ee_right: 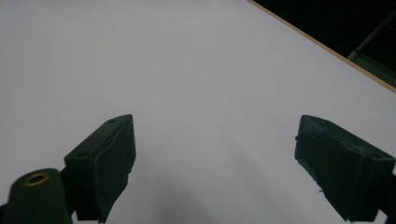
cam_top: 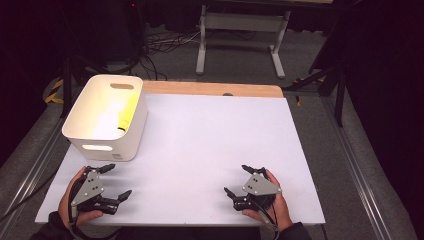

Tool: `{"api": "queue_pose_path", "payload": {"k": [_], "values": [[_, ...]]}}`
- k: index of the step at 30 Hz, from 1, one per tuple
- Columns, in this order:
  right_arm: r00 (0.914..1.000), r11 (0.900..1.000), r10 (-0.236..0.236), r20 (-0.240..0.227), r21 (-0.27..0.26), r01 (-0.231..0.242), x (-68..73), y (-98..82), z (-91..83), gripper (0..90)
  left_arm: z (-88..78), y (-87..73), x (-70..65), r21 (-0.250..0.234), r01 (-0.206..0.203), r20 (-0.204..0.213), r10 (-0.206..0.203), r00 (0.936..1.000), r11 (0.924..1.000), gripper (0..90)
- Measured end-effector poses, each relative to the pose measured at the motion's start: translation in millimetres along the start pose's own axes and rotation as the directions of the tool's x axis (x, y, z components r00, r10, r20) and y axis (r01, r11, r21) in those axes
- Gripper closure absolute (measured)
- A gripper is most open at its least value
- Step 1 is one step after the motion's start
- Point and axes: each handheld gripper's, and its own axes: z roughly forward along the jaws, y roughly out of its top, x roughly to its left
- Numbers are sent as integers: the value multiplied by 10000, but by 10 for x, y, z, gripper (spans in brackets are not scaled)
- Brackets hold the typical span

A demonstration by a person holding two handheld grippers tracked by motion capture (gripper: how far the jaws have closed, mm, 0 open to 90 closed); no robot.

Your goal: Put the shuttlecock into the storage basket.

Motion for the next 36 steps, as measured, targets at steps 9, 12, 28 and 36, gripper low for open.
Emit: {"api": "queue_pose_path", "payload": {"k": [9,12,28,36], "values": [[9999,9998,50,156,173,-53,37,16,27,136,-4,-14,-13,-135,-109,254,112,9996,9998,46],[9999,9998,0,116,221,-2,48,16,41,136,-7,-8,-7,-122,-131,245,134,9996,9998,46],[9999,9996,69,129,277,-72,49,6,60,138,15,-1,-14,-75,-165,300,167,9994,9998,48],[9999,9997,74,100,250,-76,28,-1,69,138,22,2,-1,3,-182,200,182,9996,9998,48]]}}
